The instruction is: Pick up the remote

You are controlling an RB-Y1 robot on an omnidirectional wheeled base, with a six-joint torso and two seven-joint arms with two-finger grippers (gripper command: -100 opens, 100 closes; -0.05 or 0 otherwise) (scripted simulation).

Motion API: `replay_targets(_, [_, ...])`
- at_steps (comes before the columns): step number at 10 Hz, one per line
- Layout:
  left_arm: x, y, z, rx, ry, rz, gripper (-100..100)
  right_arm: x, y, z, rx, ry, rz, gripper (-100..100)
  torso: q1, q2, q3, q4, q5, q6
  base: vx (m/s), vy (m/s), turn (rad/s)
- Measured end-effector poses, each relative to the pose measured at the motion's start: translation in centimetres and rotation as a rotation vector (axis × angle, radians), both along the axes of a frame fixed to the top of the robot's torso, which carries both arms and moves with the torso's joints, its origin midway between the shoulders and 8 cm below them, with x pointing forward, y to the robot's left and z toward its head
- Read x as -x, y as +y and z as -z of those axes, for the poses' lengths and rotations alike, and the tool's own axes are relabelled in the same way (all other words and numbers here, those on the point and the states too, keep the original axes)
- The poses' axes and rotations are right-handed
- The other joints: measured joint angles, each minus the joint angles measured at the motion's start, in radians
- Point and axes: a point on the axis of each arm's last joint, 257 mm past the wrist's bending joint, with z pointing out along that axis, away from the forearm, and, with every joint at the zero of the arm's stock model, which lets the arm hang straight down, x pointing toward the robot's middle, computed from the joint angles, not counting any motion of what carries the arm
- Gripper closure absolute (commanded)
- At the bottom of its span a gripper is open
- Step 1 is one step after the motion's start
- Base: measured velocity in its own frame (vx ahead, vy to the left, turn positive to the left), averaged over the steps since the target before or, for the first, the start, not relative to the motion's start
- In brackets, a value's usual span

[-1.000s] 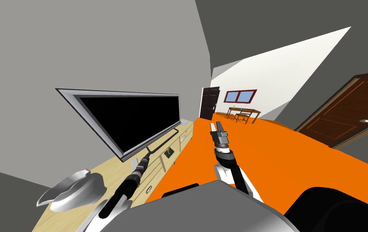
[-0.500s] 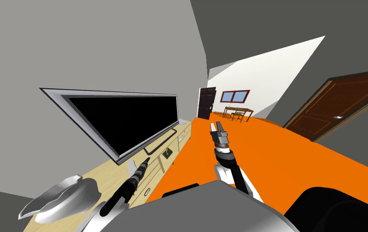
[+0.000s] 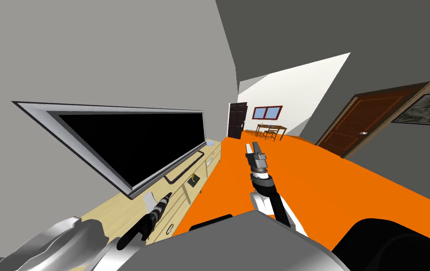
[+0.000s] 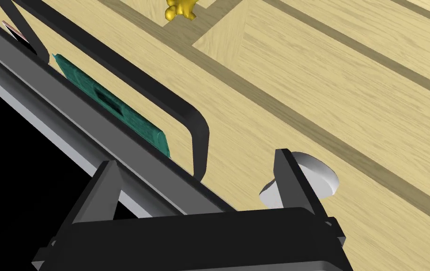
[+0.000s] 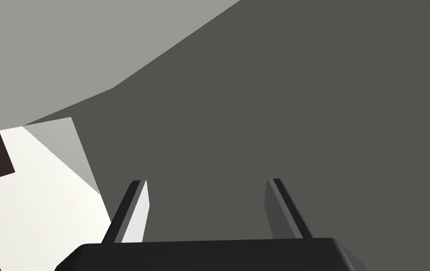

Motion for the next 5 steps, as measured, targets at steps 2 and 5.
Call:
replay_targets(2, [1.2,1.2,1.5,-0.022,0.068,-0.006,-100,0.0,0.0,0.0,0.000,0.000,0.000,0,0.001,0.000,0.000,0.000,0.000,0.000,0.004,0.044,-0.101])
replay_targets(5, [3.7,3.6,4.1,-0.060,0.188,-0.017,-100,0.0,0.0,0.0,0.000,0.000,0.000,0,0.003,-0.001,0.000,0.000,0.001,0.000,0.015,0.070,-0.138])
